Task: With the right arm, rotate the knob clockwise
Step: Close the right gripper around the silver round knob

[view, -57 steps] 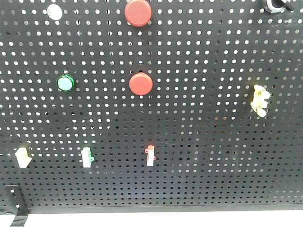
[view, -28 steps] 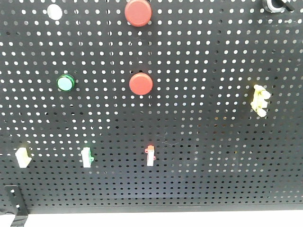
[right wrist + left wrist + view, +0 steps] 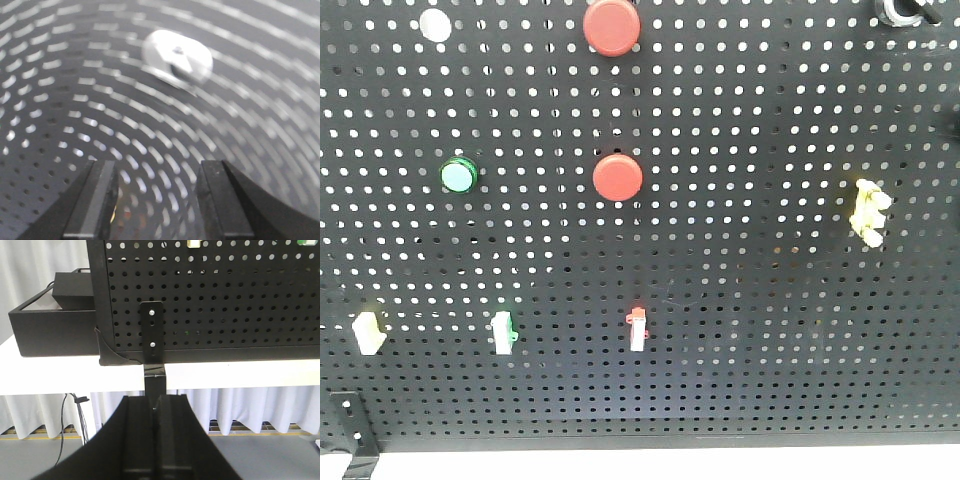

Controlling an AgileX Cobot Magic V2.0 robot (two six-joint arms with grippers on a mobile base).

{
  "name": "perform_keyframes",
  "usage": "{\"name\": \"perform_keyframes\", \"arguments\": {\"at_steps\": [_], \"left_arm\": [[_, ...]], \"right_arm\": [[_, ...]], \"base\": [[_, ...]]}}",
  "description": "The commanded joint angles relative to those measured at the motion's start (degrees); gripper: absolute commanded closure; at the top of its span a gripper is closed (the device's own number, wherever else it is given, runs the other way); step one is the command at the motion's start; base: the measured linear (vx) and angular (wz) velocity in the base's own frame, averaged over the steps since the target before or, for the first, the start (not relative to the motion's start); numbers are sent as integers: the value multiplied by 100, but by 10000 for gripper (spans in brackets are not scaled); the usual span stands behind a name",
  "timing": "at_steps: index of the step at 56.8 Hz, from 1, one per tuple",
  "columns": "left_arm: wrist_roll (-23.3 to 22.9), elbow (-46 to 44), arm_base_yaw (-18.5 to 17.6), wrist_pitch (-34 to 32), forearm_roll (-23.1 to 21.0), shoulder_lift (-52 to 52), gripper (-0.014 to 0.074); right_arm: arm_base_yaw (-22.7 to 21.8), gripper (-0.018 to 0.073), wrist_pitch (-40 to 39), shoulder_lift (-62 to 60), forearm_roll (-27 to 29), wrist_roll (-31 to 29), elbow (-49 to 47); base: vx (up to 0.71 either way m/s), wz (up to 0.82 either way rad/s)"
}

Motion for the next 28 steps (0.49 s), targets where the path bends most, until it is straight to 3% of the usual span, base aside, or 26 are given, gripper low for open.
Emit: {"name": "perform_keyframes", "arguments": {"at_steps": [1,14,28], "left_arm": [[0,150,-18,-465,-39,-51,603],[0,150,-18,-465,-39,-51,603],[0,150,-18,-465,-39,-51,603]], "right_arm": [[9,132,-331,196,-45,-472,-581],[9,132,-333,693,-46,-1174,-1248],[9,139,-759,925,-84,-1339,-1445]], "base": [[0,0],[0,0],[0,0]]}}
